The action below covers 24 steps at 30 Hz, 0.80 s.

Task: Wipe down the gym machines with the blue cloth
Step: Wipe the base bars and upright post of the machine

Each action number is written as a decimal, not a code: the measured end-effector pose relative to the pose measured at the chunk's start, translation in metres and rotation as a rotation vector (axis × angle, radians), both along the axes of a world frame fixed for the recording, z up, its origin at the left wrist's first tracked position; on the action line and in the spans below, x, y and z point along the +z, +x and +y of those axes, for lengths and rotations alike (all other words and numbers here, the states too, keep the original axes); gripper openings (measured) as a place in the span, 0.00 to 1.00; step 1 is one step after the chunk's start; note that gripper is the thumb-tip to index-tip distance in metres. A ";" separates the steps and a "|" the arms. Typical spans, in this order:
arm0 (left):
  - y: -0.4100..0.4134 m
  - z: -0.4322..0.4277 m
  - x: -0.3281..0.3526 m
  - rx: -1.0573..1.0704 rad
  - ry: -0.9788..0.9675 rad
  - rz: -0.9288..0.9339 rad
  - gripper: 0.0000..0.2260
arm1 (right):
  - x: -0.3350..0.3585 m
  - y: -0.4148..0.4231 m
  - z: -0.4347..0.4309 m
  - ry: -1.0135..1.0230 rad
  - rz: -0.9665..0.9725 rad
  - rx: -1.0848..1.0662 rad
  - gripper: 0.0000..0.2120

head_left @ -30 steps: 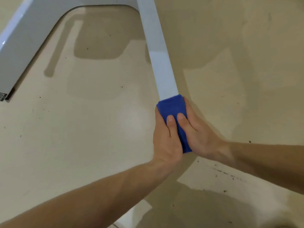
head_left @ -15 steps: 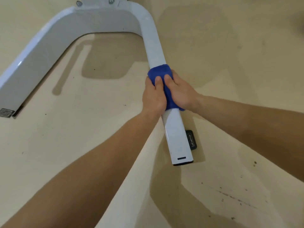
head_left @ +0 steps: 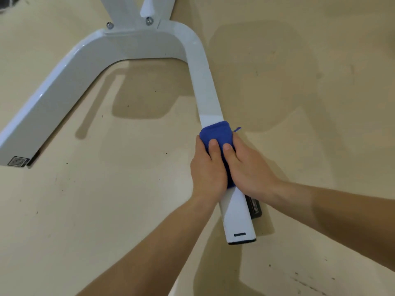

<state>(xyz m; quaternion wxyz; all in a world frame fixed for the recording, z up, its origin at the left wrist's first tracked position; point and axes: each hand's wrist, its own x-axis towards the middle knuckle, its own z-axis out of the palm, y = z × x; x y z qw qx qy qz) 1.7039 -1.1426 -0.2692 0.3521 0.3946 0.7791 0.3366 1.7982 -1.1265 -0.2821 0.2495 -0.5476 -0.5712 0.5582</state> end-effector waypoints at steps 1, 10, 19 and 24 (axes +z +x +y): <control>-0.005 0.014 -0.002 -0.001 -0.013 0.005 0.12 | -0.003 -0.004 0.016 0.013 -0.003 -0.002 0.14; -0.011 0.036 0.009 0.031 0.008 0.152 0.10 | -0.010 -0.010 0.038 0.036 0.105 0.001 0.15; -0.007 0.047 0.001 0.049 -0.004 0.013 0.10 | -0.018 -0.019 0.057 -0.004 0.175 -0.029 0.14; -0.025 0.104 -0.004 0.053 0.004 -0.029 0.12 | -0.018 -0.035 0.113 0.023 0.140 -0.043 0.15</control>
